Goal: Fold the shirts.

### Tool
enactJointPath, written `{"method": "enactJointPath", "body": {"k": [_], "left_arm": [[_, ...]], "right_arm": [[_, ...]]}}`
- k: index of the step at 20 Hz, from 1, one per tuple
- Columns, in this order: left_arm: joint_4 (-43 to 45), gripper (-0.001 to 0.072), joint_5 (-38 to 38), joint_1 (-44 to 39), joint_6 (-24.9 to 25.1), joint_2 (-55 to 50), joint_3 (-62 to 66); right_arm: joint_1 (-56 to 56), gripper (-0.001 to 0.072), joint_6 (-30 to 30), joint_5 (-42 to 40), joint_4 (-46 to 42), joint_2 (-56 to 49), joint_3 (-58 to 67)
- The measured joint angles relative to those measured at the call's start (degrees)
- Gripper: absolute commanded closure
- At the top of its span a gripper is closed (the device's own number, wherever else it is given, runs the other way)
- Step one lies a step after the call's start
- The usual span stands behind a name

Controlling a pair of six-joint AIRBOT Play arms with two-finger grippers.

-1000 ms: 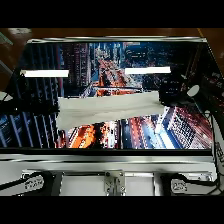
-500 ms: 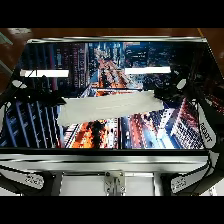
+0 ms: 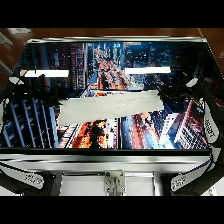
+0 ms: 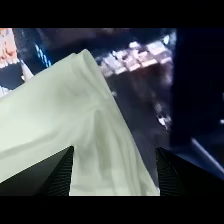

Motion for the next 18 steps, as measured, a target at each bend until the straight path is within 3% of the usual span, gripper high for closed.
{"method": "enactJointPath", "body": {"k": [4, 5, 6, 7, 8, 10, 11, 13, 14, 15, 18], "left_arm": [[-2.8, 0.0121, -1.0, -1.4, 0.0, 0.1, 2.6], [-3.2, 0.0121, -1.2, -1.9, 0.1, 0.1, 3.2], [-3.6, 0.0121, -1.3, -2.4, 0.2, 0.1, 3.7], [-3.7, 0.0123, -1.3, -3.1, 0.3, 0.1, 4.1], [-4.0, 0.0125, -1.4, -3.8, 0.4, 0.1, 4.5], [-4.6, 0.0347, -1.4, -5.5, 0.4, 0.1, 5.0], [-4.7, 0.0402, -1.4, -6.5, 0.5, 0.1, 5.2], [-6.4, 0.0405, -0.6, -9.0, 1.0, 0.1, 5.4], [-7.6, 0.0502, -0.2, -10.8, 1.8, 0.0, 5.5], [-8.5, 0.0656, 0.9, -12.6, 2.4, -0.3, 5.5], [-11.1, 0.0664, 5.0, -19.9, 3.5, -1.7, 5.6]], "right_arm": [[-0.7, 0.0076, -0.6, 1.6, 6.6, -3.2, 0.4], [-0.6, 0.018, -1.1, 2.6, 7.4, -3.7, 0.4], [-0.6, 0.0437, -1.2, 4.0, 8.4, -4.3, 0.4], [-0.6, 0.057, -1.1, 5.9, 8.4, -4.9, 0.2], [-0.6, 0.0592, -1.2, 7.5, 9.2, -5.0, 0.1], [-0.5, 0.0642, -3.0, 10.1, 8.6, -4.3, 0.0], [-0.5, 0.0642, -4.1, 11.0, 8.3, -3.3, 0.0], [-0.6, 0.0642, -6.0, 12.1, 9.9, 0.3, 0.2], [-0.5, 0.0643, -6.5, 12.7, 10.3, 2.3, 0.2], [-0.5, 0.0643, -6.9, 13.8, 10.6, 4.8, 0.1], [-0.5, 0.0643, -6.6, 16.3, 11.2, 12.6, 0.2]]}}
